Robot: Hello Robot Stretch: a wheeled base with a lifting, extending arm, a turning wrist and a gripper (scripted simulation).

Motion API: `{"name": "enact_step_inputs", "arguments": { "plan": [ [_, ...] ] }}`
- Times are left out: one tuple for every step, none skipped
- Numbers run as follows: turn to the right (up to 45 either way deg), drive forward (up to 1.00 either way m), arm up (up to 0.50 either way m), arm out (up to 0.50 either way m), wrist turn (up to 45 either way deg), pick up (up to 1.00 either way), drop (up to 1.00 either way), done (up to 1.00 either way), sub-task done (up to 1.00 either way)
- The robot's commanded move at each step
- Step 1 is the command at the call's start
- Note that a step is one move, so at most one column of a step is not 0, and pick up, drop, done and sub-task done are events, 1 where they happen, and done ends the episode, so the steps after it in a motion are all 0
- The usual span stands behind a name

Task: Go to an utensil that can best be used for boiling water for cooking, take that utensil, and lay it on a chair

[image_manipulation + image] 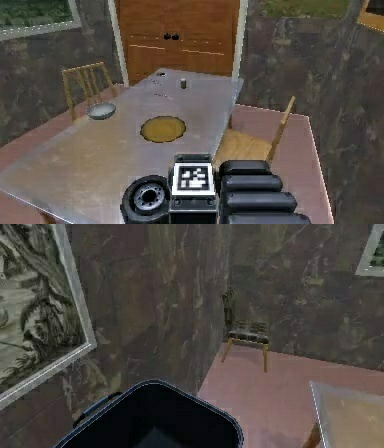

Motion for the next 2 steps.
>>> {"name": "enact_step_inputs", "arguments": {
  "plan": [
    [18.0,0.0,0.0,0.0,0.0,0.0,0.0,0.0,0.0],
    [0.0,1.0,0.0,0.0,0.0,0.0,0.0,0.0,0.0]
  ]
}}
